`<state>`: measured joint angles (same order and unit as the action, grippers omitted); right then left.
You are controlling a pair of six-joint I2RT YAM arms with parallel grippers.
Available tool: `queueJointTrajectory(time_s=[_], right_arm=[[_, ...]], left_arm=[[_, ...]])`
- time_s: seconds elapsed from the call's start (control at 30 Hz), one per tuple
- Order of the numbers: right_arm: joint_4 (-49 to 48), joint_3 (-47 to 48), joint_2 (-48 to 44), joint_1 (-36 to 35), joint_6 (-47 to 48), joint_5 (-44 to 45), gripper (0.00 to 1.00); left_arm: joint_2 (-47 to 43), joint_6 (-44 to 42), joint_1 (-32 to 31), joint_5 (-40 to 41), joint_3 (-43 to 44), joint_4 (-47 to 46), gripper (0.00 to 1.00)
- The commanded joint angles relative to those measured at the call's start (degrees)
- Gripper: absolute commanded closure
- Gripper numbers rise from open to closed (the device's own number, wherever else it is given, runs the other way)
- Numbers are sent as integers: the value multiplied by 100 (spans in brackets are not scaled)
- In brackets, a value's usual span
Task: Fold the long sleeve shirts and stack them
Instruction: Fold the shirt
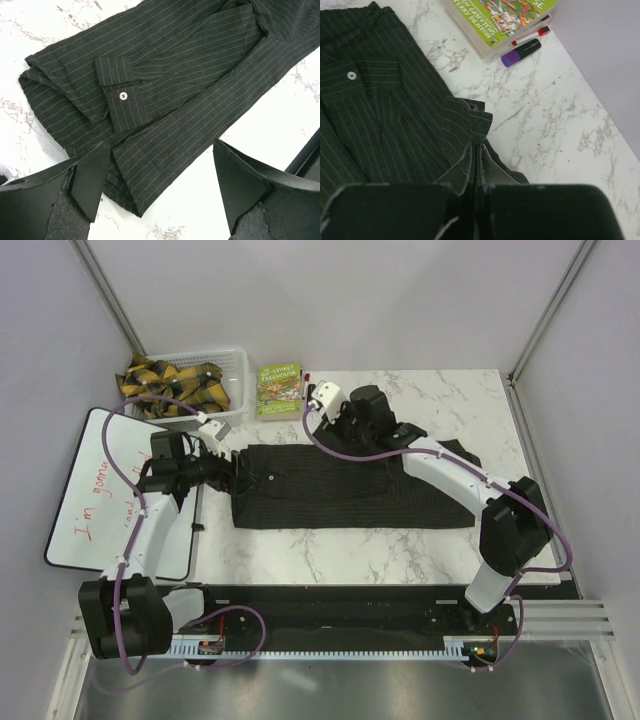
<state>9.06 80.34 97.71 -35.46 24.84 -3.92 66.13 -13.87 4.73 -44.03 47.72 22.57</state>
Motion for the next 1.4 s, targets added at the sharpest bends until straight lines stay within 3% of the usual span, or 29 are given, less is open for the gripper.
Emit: queueJointTrajectory(time_s=[0.0, 0.57, 0.6, 0.7, 0.8, 0.9, 1.13, 1.37], right_arm=[[-53, 0, 169, -408, -594, 505, 100], [-658, 158, 1109, -1683, -1877, 1403, 100], [-669, 201, 1223, -1701, -1930, 1351, 90], [-397, 360, 1329, -1701, -2009, 815, 48], [-81, 273, 954, -1657, -1861, 410, 27], [376, 106, 373, -1350, -1501, -213, 21], [1729, -448, -261, 335, -446, -1119, 23], [2284, 51, 264, 1059, 187, -1146, 30]], left_arm=[[41, 121, 1, 105, 229, -165, 10], [163, 253, 221, 176, 193, -34, 10], [207, 253, 239, 176, 193, -24, 10], [278, 271, 388, 167, 202, 28, 10], [427, 104, 511, 70, 263, 229, 11], [515, -133, 450, -158, 237, 266, 14], [1349, -424, -314, 193, 510, 722, 22], [1561, -485, -1334, 702, 483, 802, 27]])
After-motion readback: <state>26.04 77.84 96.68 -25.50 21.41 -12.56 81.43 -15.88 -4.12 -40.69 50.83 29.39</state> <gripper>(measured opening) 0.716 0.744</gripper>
